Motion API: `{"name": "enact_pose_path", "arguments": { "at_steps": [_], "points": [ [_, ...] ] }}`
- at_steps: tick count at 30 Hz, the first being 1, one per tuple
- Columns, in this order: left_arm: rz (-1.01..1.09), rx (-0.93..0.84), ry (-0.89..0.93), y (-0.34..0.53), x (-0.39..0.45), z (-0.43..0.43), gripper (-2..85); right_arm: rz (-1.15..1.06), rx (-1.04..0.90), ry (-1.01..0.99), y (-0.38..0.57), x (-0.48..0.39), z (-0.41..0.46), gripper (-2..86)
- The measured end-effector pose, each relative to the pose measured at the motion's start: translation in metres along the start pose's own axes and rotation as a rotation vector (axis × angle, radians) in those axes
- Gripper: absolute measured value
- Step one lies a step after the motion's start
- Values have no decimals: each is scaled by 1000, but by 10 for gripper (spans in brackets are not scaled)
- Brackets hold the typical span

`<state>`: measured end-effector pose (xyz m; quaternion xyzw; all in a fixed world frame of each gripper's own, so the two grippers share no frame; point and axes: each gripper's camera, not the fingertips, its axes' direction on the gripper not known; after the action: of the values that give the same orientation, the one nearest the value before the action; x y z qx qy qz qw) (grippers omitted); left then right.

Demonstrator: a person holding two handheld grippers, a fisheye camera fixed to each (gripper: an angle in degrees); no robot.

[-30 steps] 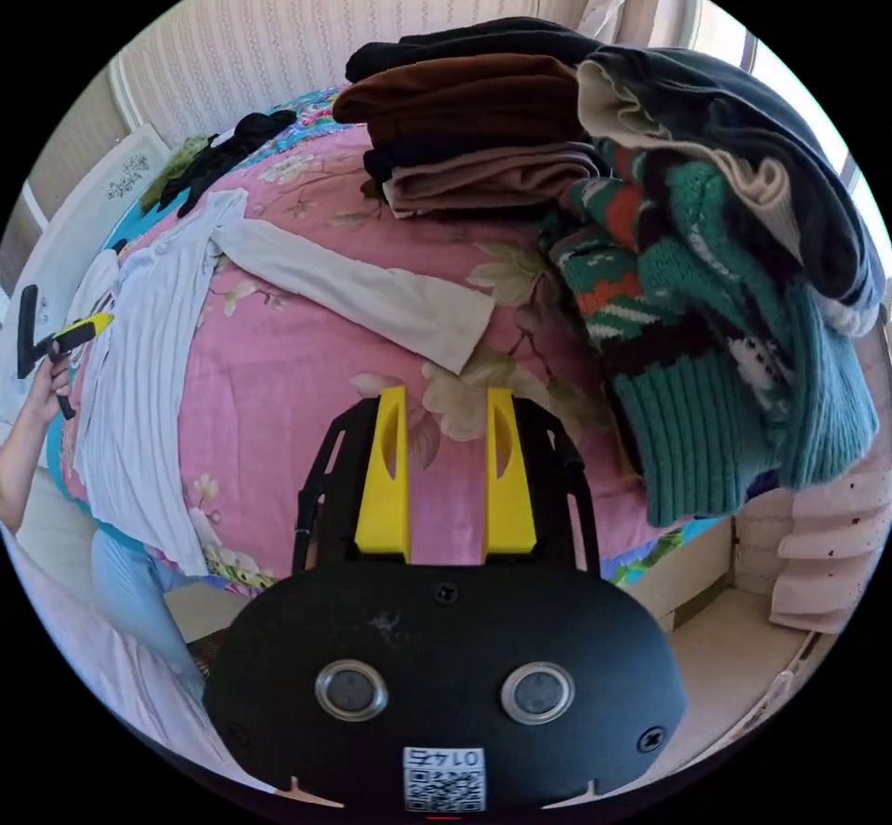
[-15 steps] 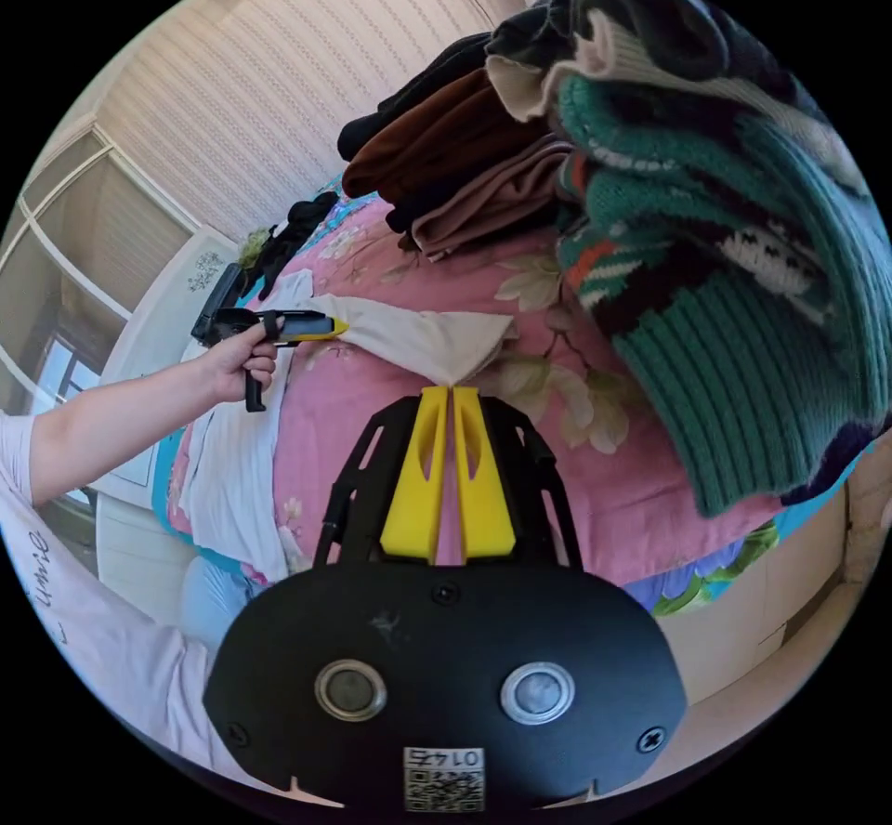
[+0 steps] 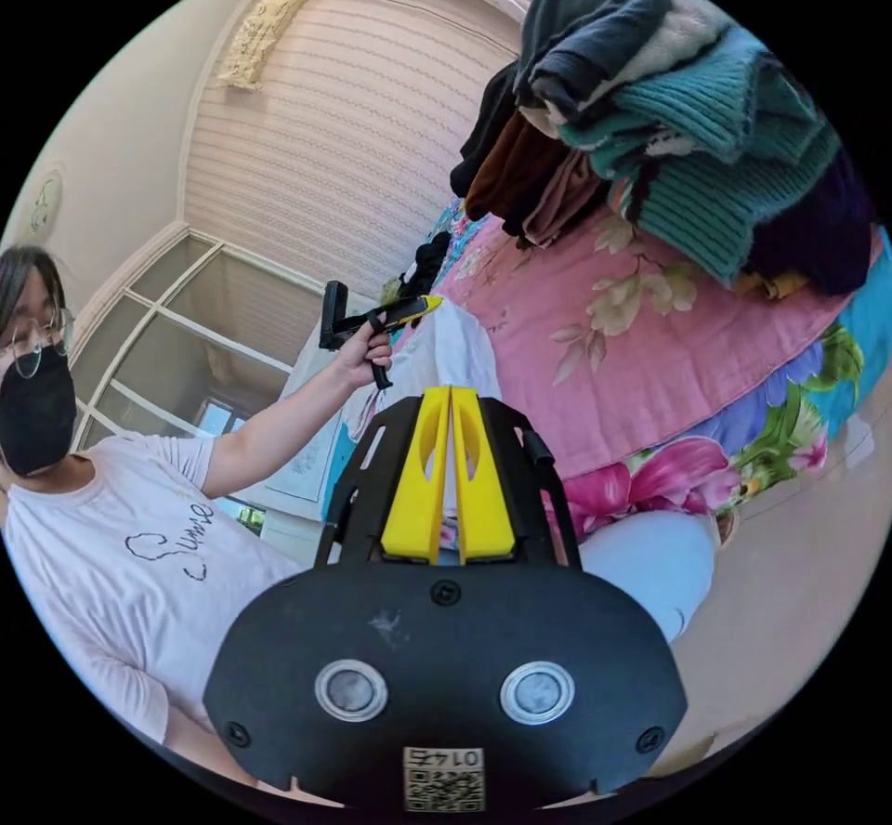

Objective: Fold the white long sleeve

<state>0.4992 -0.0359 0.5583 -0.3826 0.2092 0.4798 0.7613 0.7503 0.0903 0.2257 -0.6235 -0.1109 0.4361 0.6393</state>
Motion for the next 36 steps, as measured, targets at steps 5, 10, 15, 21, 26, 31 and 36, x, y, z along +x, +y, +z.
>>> {"name": "enact_pose_path", "arguments": {
  "at_steps": [5, 10, 15, 21, 26, 31, 36],
  "points": [
    [-42, -99, -120, -39, 29, 52, -4, 65, 62, 185, -10, 60, 0, 2],
    [112, -109, -138, -33, 82, 61, 23, -25, -75, 275, -15, 94, 47, 40],
    [108, -151, -104, 13, 115, 76, 49, -56, -187, 288, -25, 120, 105, 73],
    [-50, -126, -54, 63, 124, 93, 57, -112, -186, 343, -43, 140, 119, 14],
    [-90, -77, -96, 61, 135, 97, 58, -29, 67, 272, -64, 184, 93, 7],
    [-226, -60, -50, 48, 131, 117, 63, -24, 125, 250, -66, 219, 118, 5],
    [-262, -68, -22, 44, 149, 153, 63, -13, 74, 207, -85, 237, 139, 5]
  ]
}}
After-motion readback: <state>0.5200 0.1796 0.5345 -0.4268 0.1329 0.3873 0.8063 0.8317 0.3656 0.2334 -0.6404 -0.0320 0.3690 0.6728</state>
